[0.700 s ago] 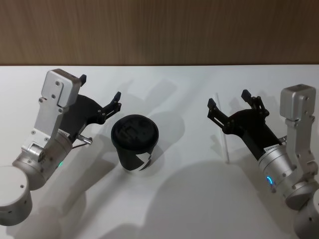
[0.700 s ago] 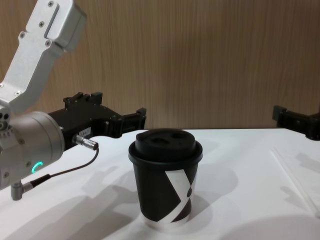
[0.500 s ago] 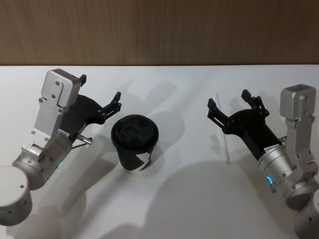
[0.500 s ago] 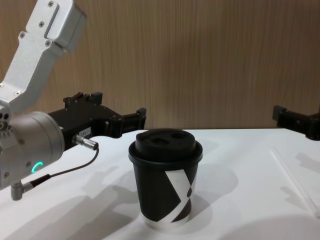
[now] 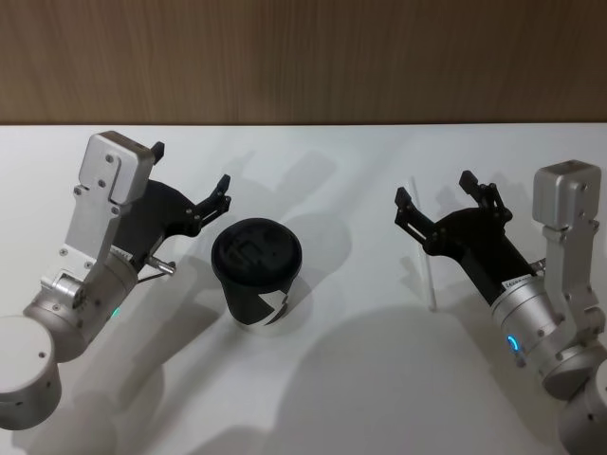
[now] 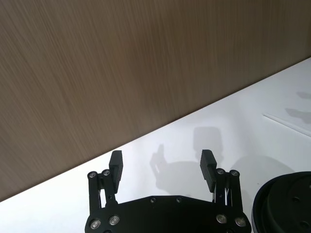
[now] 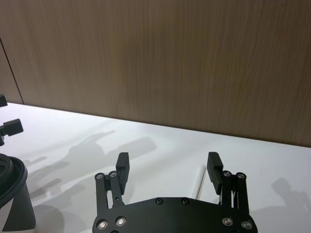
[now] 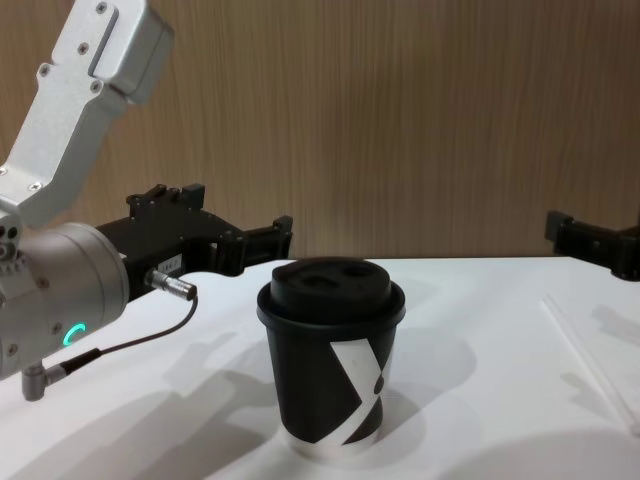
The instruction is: Pick up the straw with one hand, pass it to the other hand, and insert it into the cup.
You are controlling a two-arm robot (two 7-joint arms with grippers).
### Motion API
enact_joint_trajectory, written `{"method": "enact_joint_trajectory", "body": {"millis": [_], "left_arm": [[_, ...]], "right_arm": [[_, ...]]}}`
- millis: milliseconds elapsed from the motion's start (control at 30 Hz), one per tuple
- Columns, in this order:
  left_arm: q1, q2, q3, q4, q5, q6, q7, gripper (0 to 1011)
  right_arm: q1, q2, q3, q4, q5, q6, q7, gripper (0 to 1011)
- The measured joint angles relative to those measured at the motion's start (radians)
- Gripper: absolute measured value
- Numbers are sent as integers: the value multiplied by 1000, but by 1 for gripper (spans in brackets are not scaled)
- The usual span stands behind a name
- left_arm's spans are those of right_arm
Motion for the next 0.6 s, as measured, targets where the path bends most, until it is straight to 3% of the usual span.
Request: {"method": "enact_joint_trajectory", "body": {"millis": [600], "left_arm": [[0, 0, 0, 0, 0, 0, 0, 1003]], "right_arm": [[0, 0, 0, 0, 0, 0, 0, 1001]]}}
